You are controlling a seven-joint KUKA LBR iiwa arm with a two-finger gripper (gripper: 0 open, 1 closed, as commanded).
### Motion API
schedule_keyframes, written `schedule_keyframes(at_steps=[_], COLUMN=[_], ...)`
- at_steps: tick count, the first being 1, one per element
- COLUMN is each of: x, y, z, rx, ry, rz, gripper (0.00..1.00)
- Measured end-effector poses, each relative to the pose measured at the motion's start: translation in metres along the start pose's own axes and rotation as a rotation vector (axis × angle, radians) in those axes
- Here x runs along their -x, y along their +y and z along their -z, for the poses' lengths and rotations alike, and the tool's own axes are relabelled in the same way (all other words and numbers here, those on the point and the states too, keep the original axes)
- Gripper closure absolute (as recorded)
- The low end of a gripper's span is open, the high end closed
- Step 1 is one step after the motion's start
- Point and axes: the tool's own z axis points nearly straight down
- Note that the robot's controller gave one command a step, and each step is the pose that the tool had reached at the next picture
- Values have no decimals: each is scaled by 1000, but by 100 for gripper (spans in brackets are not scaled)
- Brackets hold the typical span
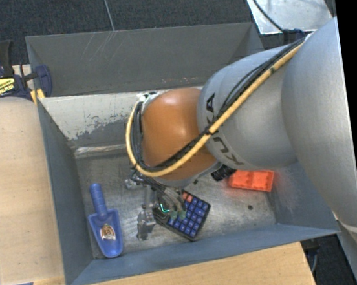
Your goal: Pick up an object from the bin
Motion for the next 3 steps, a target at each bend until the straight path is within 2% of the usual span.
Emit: schedule_keyframes(at_steps=[1,2,3], x=[2,38,49], y=[-1,-61,-81], z=[4,-44,-23], rx=[2,2,0], ry=[-7,-11,-7], rz=[-3,59,266], gripper=[0,0,0])
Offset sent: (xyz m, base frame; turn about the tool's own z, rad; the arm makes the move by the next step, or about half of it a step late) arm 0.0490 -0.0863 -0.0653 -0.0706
